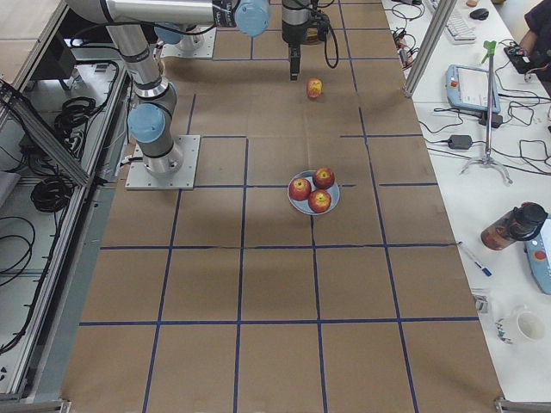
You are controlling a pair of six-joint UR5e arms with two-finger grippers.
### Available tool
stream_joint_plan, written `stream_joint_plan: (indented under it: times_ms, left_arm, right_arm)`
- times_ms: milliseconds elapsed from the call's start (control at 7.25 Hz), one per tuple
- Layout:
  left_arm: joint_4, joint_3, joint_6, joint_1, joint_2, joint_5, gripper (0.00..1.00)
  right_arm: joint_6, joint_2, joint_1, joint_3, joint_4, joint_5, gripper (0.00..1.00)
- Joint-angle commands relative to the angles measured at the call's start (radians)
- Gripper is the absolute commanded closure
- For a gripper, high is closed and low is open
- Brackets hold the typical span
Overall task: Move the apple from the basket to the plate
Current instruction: 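Raise the left gripper away while the right gripper moves toward the apple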
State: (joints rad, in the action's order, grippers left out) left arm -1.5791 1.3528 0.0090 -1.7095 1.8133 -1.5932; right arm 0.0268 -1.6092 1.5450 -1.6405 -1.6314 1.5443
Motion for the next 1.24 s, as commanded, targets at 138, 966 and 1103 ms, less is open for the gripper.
stream_joint_plan:
  times_ms: [138, 966, 1103]
  left_arm:
    - [-0.105, 0.057, 0.017, 0.033, -0.143, -0.002, 0.01]
    - [-0.065, 0.101, 0.032, 0.067, -0.154, -0.002, 0.01]
    - [-0.058, 0.100, 0.032, 0.067, -0.152, -0.002, 0.01]
  right_arm:
    - [-0.083, 0.087, 0.036, 0.033, -0.096, 0.002, 0.00]
    - [-0.387, 0.417, 0.318, 0.126, -0.314, 0.016, 0.00]
    - [-0.421, 0.473, 0.357, 0.128, -0.420, 0.017, 0.00]
